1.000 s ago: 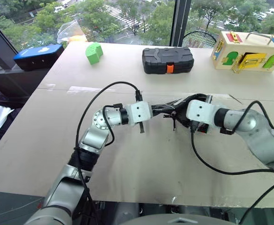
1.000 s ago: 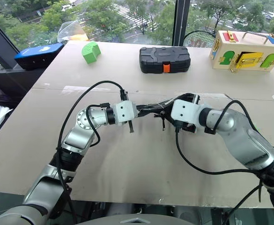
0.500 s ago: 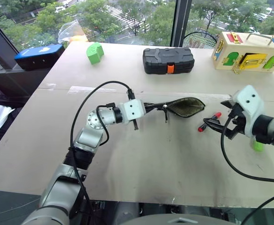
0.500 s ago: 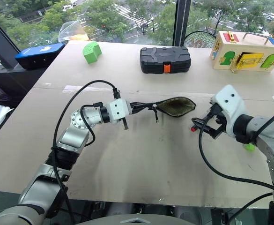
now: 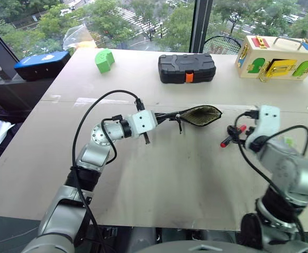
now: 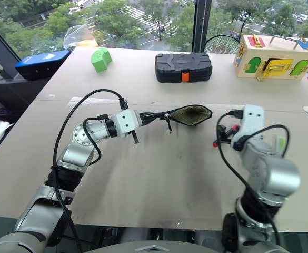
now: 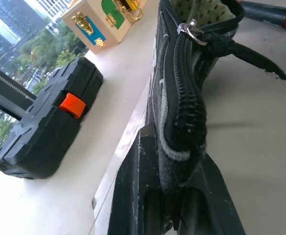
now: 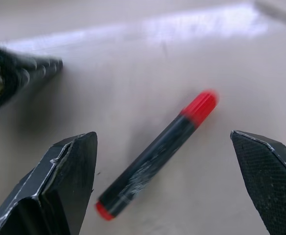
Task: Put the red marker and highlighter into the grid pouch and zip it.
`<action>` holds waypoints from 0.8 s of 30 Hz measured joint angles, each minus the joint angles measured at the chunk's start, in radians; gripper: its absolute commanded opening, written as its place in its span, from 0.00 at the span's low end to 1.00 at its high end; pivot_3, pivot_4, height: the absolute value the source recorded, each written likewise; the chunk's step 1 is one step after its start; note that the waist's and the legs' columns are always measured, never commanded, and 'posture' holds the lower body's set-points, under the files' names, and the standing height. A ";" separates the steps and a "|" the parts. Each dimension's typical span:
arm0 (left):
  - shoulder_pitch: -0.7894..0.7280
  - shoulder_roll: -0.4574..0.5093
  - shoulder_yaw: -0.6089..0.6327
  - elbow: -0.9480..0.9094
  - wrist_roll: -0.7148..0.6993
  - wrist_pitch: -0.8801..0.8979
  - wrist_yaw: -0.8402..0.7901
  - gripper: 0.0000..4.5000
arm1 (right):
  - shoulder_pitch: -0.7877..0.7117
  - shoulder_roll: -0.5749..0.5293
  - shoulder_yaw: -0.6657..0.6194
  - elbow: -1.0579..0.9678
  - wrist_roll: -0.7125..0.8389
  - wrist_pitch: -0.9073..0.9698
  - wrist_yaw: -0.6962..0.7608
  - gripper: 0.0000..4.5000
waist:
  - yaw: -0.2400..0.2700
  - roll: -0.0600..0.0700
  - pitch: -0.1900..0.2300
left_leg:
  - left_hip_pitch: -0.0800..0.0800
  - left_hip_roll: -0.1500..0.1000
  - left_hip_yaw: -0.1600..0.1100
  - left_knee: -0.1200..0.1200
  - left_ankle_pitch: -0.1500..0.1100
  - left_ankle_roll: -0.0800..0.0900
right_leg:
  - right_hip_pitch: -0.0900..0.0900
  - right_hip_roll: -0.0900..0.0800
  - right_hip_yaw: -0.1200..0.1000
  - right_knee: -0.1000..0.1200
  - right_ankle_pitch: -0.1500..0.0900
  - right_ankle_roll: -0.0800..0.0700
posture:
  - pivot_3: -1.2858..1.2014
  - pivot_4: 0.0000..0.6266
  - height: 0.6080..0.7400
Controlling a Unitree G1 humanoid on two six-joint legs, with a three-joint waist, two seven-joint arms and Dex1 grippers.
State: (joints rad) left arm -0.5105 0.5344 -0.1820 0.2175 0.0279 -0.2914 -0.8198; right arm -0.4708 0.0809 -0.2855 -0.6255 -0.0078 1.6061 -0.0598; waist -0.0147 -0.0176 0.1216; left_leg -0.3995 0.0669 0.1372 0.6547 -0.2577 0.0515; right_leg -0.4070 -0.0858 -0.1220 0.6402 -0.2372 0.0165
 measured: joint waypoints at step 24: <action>0.040 -0.011 0.006 -0.049 0.012 0.019 0.029 0.00 | 0.343 -0.848 0.034 -0.218 0.260 -0.062 0.537 0.05 | -0.001 -0.001 0.001 | 0.000 -0.002 -0.005 -0.003 -0.003 0.005 | 0.001 -0.001 0.000 -0.003 -0.002 0.002 | 0.52 0.24 1.00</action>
State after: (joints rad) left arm -0.4701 0.5232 -0.1757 0.1686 0.0399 -0.2720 -0.7904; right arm -0.1280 -0.7676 -0.2517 -0.8433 0.2524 1.5437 0.4769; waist -0.0160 -0.0185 0.1222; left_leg -0.3991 0.0649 0.1322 0.6520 -0.2607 0.0565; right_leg -0.4059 -0.0865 -0.1225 0.6370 -0.2389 0.0188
